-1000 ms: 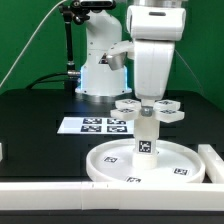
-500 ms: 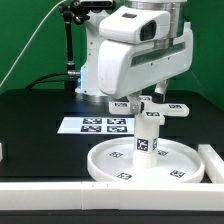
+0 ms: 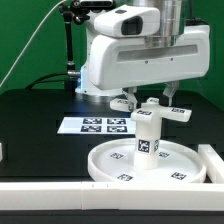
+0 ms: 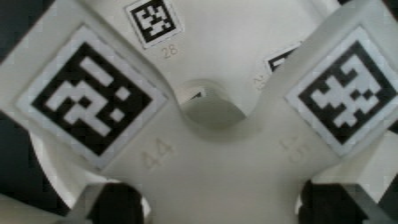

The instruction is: Assemble round table

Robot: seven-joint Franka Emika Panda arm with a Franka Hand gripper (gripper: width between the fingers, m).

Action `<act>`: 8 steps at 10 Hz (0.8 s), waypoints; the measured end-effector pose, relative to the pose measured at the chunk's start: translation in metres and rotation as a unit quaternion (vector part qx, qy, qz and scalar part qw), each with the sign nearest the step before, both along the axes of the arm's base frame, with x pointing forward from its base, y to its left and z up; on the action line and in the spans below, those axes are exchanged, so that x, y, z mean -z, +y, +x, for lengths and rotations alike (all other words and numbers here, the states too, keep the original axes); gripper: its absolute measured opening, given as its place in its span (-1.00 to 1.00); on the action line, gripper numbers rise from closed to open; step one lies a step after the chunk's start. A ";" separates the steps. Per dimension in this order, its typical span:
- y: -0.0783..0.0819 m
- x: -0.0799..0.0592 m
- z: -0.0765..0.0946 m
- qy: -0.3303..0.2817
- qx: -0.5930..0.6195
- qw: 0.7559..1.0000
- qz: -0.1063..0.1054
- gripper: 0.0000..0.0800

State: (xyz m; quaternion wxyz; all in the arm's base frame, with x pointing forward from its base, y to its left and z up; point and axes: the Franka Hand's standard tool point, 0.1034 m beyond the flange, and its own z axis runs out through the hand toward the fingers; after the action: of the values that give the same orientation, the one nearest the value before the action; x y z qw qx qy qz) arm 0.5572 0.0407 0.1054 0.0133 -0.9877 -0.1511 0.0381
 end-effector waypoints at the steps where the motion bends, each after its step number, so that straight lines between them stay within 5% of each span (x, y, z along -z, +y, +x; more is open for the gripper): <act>1: -0.001 0.000 -0.002 -0.006 0.077 0.997 0.012 0.09; 4: -0.002 0.001 -0.005 -0.004 0.252 0.967 0.027 0.09; 8: -0.001 0.001 -0.003 0.000 0.365 0.931 0.020 0.09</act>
Offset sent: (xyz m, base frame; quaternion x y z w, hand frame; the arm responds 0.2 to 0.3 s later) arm -0.0085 -0.0007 -0.0095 0.0518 -0.0198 0.3081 0.9497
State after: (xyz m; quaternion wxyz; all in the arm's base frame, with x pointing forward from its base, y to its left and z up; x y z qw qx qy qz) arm 0.5538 0.0396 0.1048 0.0458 -0.9743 0.2190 0.0274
